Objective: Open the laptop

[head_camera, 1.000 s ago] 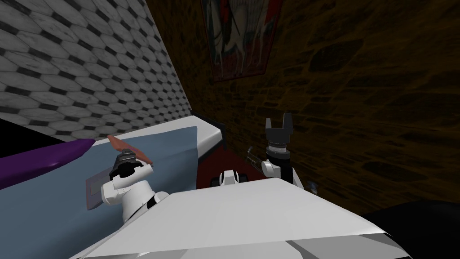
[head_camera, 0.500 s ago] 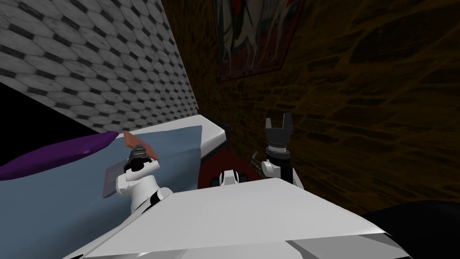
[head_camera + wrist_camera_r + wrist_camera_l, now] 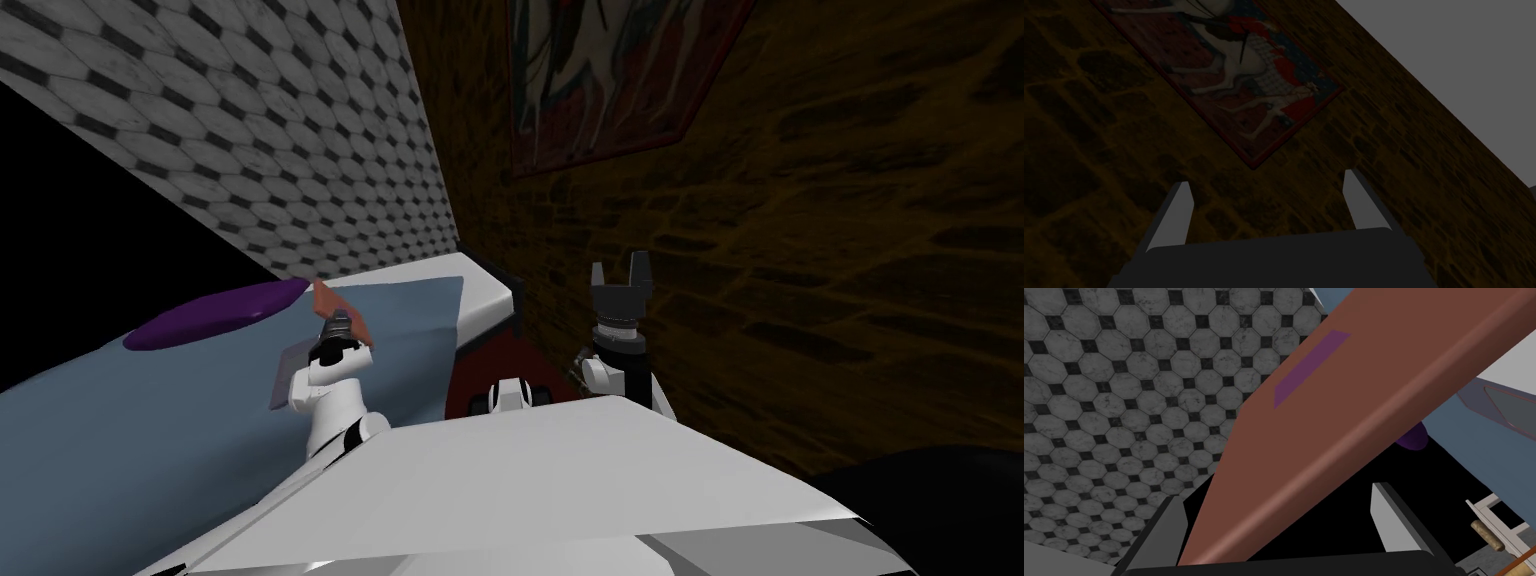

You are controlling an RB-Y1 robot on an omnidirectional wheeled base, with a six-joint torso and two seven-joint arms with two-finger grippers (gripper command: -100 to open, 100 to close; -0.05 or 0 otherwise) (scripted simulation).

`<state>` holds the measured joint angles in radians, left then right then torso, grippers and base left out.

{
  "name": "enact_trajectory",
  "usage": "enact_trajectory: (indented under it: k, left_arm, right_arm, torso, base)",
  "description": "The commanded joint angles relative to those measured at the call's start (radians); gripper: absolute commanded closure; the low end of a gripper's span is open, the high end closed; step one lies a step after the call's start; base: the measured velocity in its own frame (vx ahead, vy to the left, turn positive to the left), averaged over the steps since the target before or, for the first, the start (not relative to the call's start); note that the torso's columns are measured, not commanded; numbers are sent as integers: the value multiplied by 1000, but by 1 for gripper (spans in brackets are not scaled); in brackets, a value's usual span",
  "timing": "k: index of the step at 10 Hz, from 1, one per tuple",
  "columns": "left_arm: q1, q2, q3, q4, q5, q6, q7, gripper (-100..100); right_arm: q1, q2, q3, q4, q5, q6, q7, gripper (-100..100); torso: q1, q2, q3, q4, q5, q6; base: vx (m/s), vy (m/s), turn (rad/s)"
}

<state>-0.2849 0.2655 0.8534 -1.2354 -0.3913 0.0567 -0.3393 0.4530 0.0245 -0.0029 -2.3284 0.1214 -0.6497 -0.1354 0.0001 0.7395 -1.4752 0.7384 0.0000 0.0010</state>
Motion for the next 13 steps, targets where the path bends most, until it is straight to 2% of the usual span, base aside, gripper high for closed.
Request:
enact_trajectory:
  k: [1, 2, 3, 4, 5, 6, 7, 8, 10, 13]
  left_arm:
    - [-19, 14, -81, 29, 19, -9, 9, -100]
    - [-38, 18, -112, 49, 34, -16, 14, -100]
    - [-38, 18, -142, 49, 34, -16, 14, -100]
    - [-38, 18, -152, 49, 34, -16, 14, -100]
    - [-57, 22, -187, 70, 48, -23, 20, -100]
    - [-57, 22, -212, 70, 48, -23, 20, -100]
    - [-57, 22, -223, 70, 48, -23, 20, -100]
    - [-76, 25, -267, 90, 63, -30, 26, -100]
    - [-76, 25, -294, 90, 63, -30, 26, -100]
    - [-114, 33, -393, 131, 92, -45, 38, -100]
  right_arm:
    - [0, 0, 0, 0, 0, 0, 0, 0]
    - [0, 0, 0, 0, 0, 0, 0, 0]
    - [0, 0, 0, 0, 0, 0, 0, 0]
    - [0, 0, 0, 0, 0, 0, 0, 0]
    - [0, 0, 0, 0, 0, 0, 0, 0]
    - [0, 0, 0, 0, 0, 0, 0, 0]
    - [0, 0, 0, 0, 0, 0, 0, 0]
    - [0, 0, 0, 0, 0, 0, 0, 0]
    - [0, 0, 0, 0, 0, 0, 0, 0]
    - [0, 0, 0, 0, 0, 0, 0, 0]
  torso:
    - [0, -2, -1, 0, 0, -2]
    - [0, -2, -1, -1, 0, -1]
    - [0, -4, -2, -1, 0, -1]
    - [-1, -3, -2, -1, 0, 0]
    - [-1, 1, 0, 0, 0, 0]
    - [0, 0, 0, 0, 0, -2]
    - [0, -1, 0, 0, 0, -1]
    - [0, 0, 0, 0, 0, 0]
    - [0, -2, -1, -1, 0, -1]
    - [0, -2, -1, -1, 0, 0]
  base:
    - [76, -9, 377]
    - [108, -12, 421]
    - [102, -20, 349]
    - [44, -23, 46]
    - [66, -24, 316]
    - [71, -36, 309]
    - [34, -23, 68]
    - [68, -31, 325]
    - [56, -25, 206]
    - [86, -38, 350]
